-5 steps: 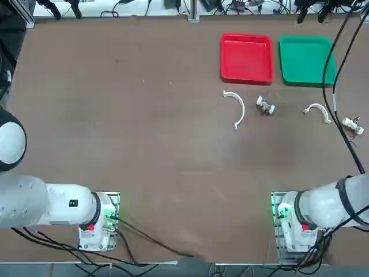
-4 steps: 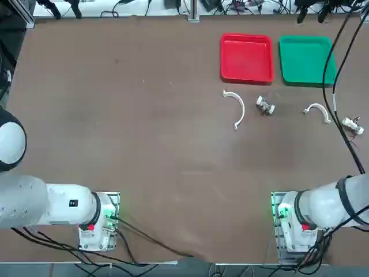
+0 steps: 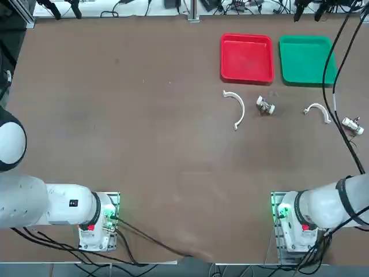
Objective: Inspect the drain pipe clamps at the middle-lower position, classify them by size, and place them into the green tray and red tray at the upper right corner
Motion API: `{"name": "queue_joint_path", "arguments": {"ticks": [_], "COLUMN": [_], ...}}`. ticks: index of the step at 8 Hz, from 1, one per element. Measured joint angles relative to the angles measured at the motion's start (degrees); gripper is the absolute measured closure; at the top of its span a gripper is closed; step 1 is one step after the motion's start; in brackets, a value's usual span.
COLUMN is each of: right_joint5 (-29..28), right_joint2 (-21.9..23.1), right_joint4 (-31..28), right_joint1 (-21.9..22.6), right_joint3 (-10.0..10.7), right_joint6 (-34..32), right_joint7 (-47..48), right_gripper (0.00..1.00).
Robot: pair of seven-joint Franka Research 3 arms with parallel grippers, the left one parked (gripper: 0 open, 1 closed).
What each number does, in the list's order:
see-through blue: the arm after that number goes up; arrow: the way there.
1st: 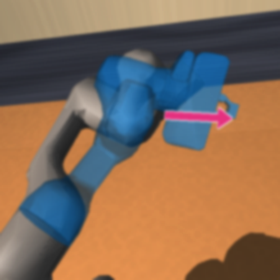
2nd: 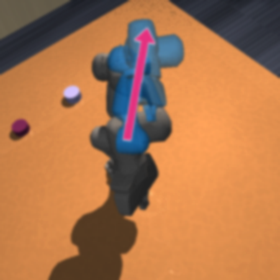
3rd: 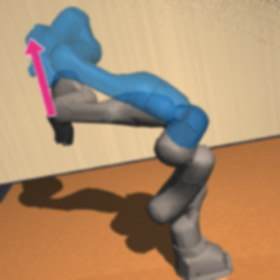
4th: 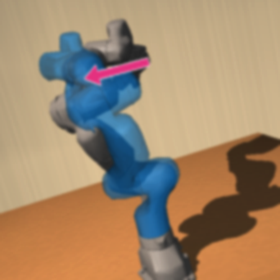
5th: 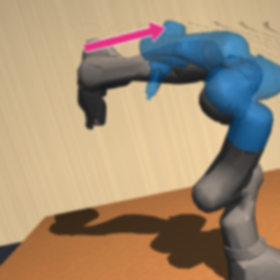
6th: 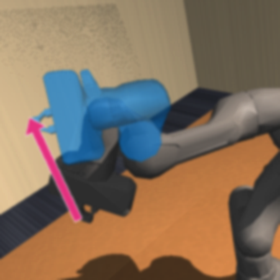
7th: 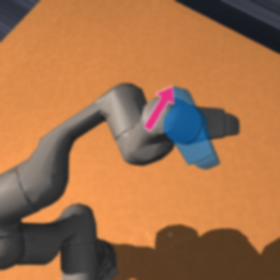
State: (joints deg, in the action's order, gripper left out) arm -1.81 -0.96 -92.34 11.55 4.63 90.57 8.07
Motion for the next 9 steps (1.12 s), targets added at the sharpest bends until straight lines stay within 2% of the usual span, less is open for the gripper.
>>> {"name": "queue_joint_path", "arguments": {"ticks": [2,3,6,8,9], "right_joint5": [-0.6,-0.7,-0.7,-0.7,-0.7], "right_joint2": [-0.3,-0.6,-2.5,-5.5,-8.1], "right_joint4": [-3.8,-7.6,-24.0,-32.3,-33.6], "right_joint1": [3.9,7.2,16.9,19.0,19.3], "right_joint3": [-0.1,-0.2,-0.5,-0.5,-0.4], "right_joint6": [1.0,4.4,23.4,34.8,38.5], "right_joint7": [0.0,0.1,1.0,1.1,1.0], "right_gripper": [0.0,0.0,0.0,0.04,0.07]}}
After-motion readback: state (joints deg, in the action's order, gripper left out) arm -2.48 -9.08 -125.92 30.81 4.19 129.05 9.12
